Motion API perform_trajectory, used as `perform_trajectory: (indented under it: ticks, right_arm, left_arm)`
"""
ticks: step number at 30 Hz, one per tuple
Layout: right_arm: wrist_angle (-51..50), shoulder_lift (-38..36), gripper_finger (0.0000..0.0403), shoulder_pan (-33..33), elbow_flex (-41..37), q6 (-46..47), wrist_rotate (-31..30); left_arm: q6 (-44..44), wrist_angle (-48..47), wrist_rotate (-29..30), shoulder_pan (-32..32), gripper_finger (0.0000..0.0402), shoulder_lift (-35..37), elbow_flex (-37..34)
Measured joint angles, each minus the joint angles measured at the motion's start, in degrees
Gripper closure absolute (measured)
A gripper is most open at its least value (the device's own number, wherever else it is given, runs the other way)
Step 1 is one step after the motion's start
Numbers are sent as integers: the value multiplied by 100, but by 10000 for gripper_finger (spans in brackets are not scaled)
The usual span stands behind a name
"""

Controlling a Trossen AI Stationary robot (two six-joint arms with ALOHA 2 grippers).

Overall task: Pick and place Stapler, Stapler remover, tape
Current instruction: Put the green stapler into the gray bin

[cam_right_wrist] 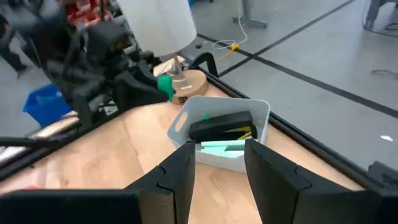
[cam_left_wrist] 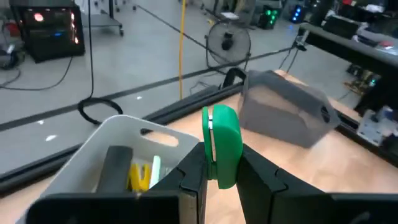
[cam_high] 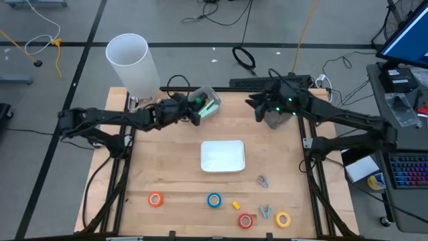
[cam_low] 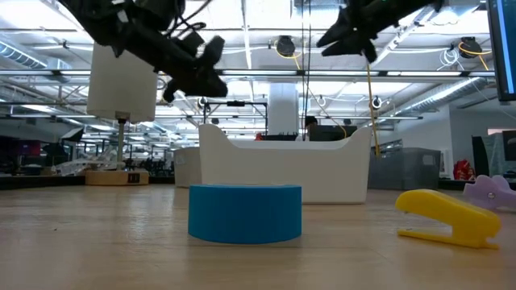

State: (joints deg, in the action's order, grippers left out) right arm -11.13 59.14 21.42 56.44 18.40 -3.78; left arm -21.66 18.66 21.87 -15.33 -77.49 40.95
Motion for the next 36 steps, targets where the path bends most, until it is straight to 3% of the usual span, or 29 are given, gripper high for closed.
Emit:
perform_trajectory:
  ticks: [6, 14, 24, 32, 36]
  right_arm:
    - [602, -766, 273, 1, -853, 487, -93]
    - [1833, -1498, 273, -1, -1864, 965, -74]
    - [2002, -1850, 273, -1, -2089, 1035, -67]
    - [1992, -1878, 273, -1, -2089, 977, -50]
    - [1992, -1876, 273, -1, -2089, 944, -50]
  left_arm:
    - [-425, 1, 794, 38, 335, -881, 188]
    - [-428, -802, 1272, -24, 335, -1967, 1291]
    - [-939, -1450, 863, -343, 335, -2805, 1853]
    - [-1187, -1575, 361, -469, 334, -2947, 1851]
    - [-1144, -1564, 383, -462, 330, -2944, 1851]
